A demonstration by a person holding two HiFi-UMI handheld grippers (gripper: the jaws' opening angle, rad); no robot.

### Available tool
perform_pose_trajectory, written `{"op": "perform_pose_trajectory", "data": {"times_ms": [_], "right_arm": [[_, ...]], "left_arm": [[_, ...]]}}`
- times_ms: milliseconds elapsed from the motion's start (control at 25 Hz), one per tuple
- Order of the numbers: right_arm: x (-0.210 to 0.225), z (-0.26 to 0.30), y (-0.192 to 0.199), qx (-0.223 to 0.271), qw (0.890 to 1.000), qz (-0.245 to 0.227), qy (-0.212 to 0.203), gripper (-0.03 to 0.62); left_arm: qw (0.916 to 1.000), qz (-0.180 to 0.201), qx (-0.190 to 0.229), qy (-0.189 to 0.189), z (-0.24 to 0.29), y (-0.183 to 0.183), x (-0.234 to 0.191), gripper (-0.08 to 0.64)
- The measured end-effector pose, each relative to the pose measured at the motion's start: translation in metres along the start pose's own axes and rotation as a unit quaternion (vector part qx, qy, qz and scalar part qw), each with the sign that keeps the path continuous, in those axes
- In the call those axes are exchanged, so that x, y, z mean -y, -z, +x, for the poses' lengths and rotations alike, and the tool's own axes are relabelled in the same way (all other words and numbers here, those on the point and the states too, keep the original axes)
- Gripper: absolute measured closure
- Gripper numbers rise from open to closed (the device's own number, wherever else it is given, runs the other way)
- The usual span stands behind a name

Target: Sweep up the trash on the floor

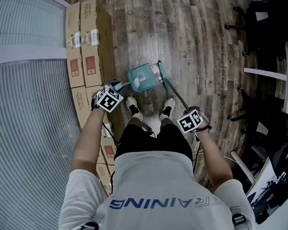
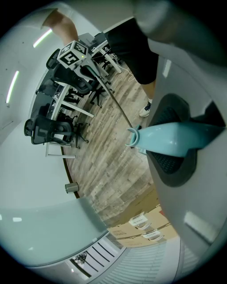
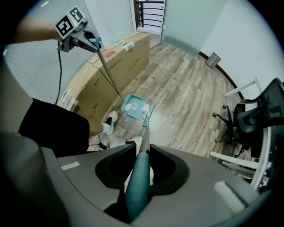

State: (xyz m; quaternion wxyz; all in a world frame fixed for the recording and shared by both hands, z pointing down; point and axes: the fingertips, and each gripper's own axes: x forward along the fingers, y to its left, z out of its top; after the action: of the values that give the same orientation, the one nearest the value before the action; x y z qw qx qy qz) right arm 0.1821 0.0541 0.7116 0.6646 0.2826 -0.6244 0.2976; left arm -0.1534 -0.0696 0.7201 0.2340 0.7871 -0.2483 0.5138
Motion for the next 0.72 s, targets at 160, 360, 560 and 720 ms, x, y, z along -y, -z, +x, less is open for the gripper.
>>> {"op": "perform_pose_trajectory", "data": {"times_ms": [160,360,560,720], "right_arm": [[-0.048,-0.007,-0.033,0.028,0.997,-0.025,-0.068,0.485],[-0.079,-0.015,-0.044,0.033,0.994,-0.065,-0.083,0.485],[-0.069,-0.014,-0.036,0.036,0.995,-0.020,-0.094,0.485],[-0.054,-0.019,-0.030,0.045,0.993,0.035,-0.104,0.483]], "left_arm": [[1.0000,0.001,0.001,0.000,0.000,0.000,-0.001,0.460],[1.0000,0.000,0.001,0.000,-0.001,0.002,0.001,0.460],[1.0000,0.000,0.003,0.000,0.000,0.002,0.000,0.460],[0.9999,0.008,0.005,-0.010,-0.001,0.001,-0.001,0.460]]}}
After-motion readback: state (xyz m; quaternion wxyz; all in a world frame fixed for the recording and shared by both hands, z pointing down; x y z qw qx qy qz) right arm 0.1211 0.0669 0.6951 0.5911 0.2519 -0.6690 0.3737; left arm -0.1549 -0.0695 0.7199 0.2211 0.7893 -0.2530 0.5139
